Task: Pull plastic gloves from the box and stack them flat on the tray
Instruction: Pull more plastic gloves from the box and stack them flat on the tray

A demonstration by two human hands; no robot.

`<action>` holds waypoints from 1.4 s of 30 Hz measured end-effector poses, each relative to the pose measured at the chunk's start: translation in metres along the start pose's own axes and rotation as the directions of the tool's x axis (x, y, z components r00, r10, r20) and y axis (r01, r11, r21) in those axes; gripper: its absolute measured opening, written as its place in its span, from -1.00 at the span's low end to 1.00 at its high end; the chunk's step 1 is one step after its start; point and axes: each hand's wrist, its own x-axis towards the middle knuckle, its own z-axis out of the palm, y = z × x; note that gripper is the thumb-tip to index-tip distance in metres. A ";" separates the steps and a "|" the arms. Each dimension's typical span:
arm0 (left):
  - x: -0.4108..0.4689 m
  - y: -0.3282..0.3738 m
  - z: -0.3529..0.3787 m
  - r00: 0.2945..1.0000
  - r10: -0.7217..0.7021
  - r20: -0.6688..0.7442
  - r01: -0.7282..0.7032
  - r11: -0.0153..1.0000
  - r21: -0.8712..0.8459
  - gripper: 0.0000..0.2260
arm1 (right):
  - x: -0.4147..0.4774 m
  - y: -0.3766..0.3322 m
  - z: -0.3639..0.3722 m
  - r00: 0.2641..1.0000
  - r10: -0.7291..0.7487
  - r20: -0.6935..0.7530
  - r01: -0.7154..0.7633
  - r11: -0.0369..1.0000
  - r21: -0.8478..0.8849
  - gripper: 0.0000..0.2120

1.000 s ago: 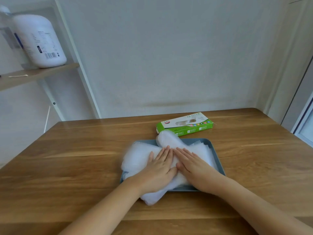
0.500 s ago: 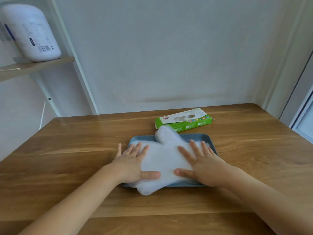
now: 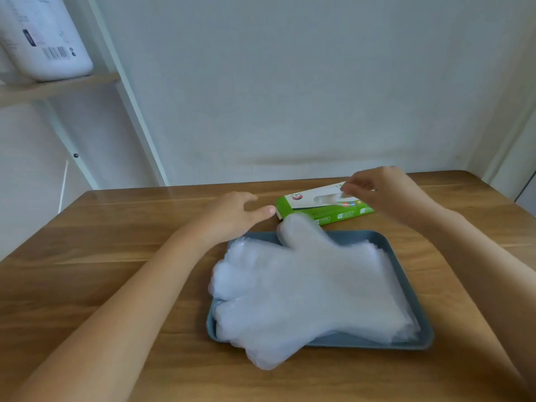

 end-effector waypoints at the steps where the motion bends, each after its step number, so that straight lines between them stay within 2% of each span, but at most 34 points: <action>1: 0.010 0.000 0.002 1.000 0.007 0.005 -0.006 0.999 -0.033 -0.44 | 0.013 0.008 0.006 1.000 0.018 -0.021 -0.018 1.000 -0.006 -0.80; 5: 0.047 -0.003 0.018 0.999 0.009 0.053 0.001 0.985 -0.171 -0.53 | 0.041 0.028 0.025 0.998 0.039 -0.054 -0.035 0.997 0.074 -0.90; 8: 0.071 -0.005 0.033 0.995 0.047 0.083 -0.025 0.968 -0.248 -0.57 | 0.056 0.034 0.040 1.000 -0.017 0.018 0.016 0.998 0.065 -0.96; 11: 0.082 -0.004 0.049 0.975 0.172 0.138 -0.140 0.967 -0.213 -0.59 | 0.063 0.035 0.056 0.993 -0.042 0.112 0.043 0.999 -0.002 -0.89; 13: 0.086 -0.004 0.056 0.959 0.226 0.172 -0.190 0.960 -0.204 -0.56 | 0.064 0.036 0.065 0.993 -0.039 0.115 0.042 0.999 -0.023 -0.83; 20: 0.096 -0.019 0.069 0.949 0.272 0.161 -0.220 0.935 -0.279 -0.54 | 0.067 0.037 0.065 0.991 -0.047 0.123 0.051 0.998 -0.029 -0.87; 25: 0.097 -0.024 0.072 0.946 0.266 0.185 -0.210 0.938 -0.276 -0.52 | 0.068 0.041 0.070 0.979 -0.042 0.200 0.052 0.998 -0.045 -0.93; 30: 0.096 -0.024 0.072 0.945 0.278 0.169 -0.226 0.934 -0.277 -0.52 | 0.064 0.044 0.065 0.979 -0.031 0.203 0.011 0.995 0.100 -0.90; 33: 0.095 -0.022 0.071 0.945 0.275 0.176 -0.220 0.935 -0.278 -0.52 | 0.062 0.044 0.060 0.986 0.011 0.167 -0.064 0.946 0.316 -0.92; 35: 0.092 -0.020 0.070 0.946 0.271 0.179 -0.218 0.938 -0.268 -0.51 | 0.063 0.049 0.058 0.983 0.073 0.167 -0.158 0.799 0.581 -0.89; 36: 0.092 -0.019 0.069 0.946 0.272 0.179 -0.223 0.941 -0.255 -0.51 | 0.063 0.053 0.055 0.978 0.085 0.188 -0.197 0.657 0.728 -0.87; 38: 0.090 -0.018 0.068 0.945 0.276 0.176 -0.231 0.943 -0.238 -0.51 | 0.065 0.061 0.048 0.970 0.099 0.221 -0.238 0.216 0.947 -0.82; 39: 0.089 -0.017 0.067 0.944 0.279 0.175 -0.236 0.943 -0.234 -0.51 | 0.066 0.066 0.045 0.969 0.111 0.220 -0.220 -0.014 0.975 -0.70; 40: 0.088 -0.016 0.066 0.942 0.288 0.170 -0.247 0.942 -0.228 -0.52 | 0.067 0.071 0.041 0.969 0.150 0.194 -0.162 -0.199 0.967 -0.58; 41: 0.088 -0.016 0.066 0.941 0.294 0.167 -0.255 0.942 -0.218 -0.52 | 0.066 0.074 0.036 0.971 0.187 0.150 -0.081 -0.333 0.939 -0.50; 42: 0.088 -0.015 0.065 0.941 0.296 0.161 -0.260 0.942 -0.210 -0.53 | 0.065 0.075 0.029 0.977 0.192 0.095 -0.006 -0.419 0.908 -0.49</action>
